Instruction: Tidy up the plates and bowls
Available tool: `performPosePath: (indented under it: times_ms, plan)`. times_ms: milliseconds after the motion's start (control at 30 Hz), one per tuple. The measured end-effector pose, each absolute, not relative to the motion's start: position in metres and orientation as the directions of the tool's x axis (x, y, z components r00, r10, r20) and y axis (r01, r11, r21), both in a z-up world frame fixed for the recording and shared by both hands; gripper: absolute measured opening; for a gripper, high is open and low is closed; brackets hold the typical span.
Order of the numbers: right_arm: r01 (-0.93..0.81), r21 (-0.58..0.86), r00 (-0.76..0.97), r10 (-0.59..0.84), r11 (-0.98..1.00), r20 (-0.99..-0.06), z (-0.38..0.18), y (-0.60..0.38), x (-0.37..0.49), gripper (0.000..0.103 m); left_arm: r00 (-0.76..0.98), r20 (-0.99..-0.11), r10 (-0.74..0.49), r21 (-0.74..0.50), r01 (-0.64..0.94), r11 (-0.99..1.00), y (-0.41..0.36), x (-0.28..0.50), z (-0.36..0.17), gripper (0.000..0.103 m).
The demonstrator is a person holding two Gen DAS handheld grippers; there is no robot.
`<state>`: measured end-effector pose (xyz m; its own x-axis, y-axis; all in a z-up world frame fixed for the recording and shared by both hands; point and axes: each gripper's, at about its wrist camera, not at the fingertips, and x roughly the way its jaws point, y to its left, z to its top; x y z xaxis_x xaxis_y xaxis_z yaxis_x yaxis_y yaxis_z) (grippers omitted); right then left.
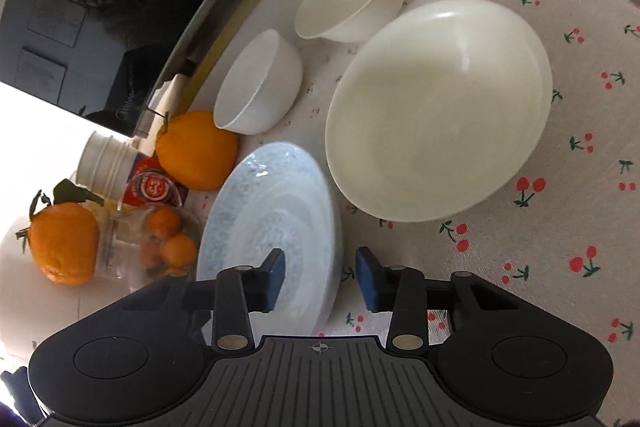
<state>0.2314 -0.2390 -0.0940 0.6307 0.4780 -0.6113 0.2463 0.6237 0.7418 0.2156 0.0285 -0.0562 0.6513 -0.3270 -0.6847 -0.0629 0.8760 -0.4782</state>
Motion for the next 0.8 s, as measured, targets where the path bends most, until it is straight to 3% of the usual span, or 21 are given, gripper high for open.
performPosePath:
  times_ms: [233, 300, 800]
  plan:
    - [0.253, 0.759, 0.652, 0.473, 0.600, -0.592, -0.101, -0.241, 0.234, 0.023, 0.654, -0.685, -0.321, -0.487, -0.084, 0.869, 0.032, 0.221, -0.068, 0.015]
    - [0.259, 0.763, 0.656, 0.472, 0.593, -0.589, -0.104, -0.243, 0.235, 0.018, 0.655, -0.683, -0.325, -0.497, -0.089, 0.863, 0.034, 0.221, -0.070, 0.015]
    - [0.229, 0.741, 0.660, 0.459, 0.632, -0.595, -0.098, -0.240, 0.234, 0.015, 0.671, -0.667, -0.322, -0.467, -0.041, 0.883, 0.033, 0.215, -0.064, 0.010]
